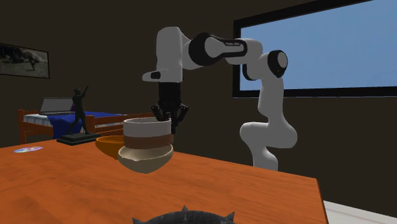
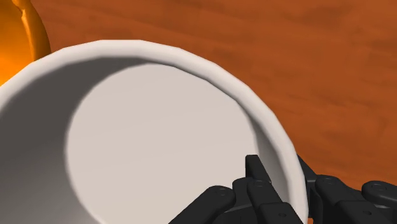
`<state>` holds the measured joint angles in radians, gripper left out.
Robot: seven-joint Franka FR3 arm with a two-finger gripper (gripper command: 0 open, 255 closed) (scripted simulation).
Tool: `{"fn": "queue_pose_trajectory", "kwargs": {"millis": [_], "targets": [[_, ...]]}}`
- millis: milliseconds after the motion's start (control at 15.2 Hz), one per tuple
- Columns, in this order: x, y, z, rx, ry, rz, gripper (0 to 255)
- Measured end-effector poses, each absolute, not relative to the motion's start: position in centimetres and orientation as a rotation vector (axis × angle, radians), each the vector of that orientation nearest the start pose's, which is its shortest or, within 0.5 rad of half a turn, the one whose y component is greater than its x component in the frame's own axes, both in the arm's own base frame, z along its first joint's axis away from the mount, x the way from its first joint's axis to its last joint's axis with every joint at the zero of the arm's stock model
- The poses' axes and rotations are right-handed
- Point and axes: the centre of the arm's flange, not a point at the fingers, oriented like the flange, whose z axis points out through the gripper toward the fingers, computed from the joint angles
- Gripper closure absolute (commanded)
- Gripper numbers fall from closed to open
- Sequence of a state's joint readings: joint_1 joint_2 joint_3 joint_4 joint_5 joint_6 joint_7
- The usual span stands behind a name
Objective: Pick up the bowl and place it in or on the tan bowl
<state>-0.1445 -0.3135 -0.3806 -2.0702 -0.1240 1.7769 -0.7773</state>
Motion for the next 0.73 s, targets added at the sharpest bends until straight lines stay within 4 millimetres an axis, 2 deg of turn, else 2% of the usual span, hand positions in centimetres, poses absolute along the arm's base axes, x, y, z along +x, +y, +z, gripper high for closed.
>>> {"fn": "queue_pose_trajectory", "kwargs": {"millis": [396,462,726], "targets": [[39.15,-26.1,54.79,-3.114,-0.461,0.004,255],[39.15,-26.1,54.79,-3.114,-0.461,0.004,0],[39.16,-26.08,54.79,-3.114,-0.462,0.004,0]]}}
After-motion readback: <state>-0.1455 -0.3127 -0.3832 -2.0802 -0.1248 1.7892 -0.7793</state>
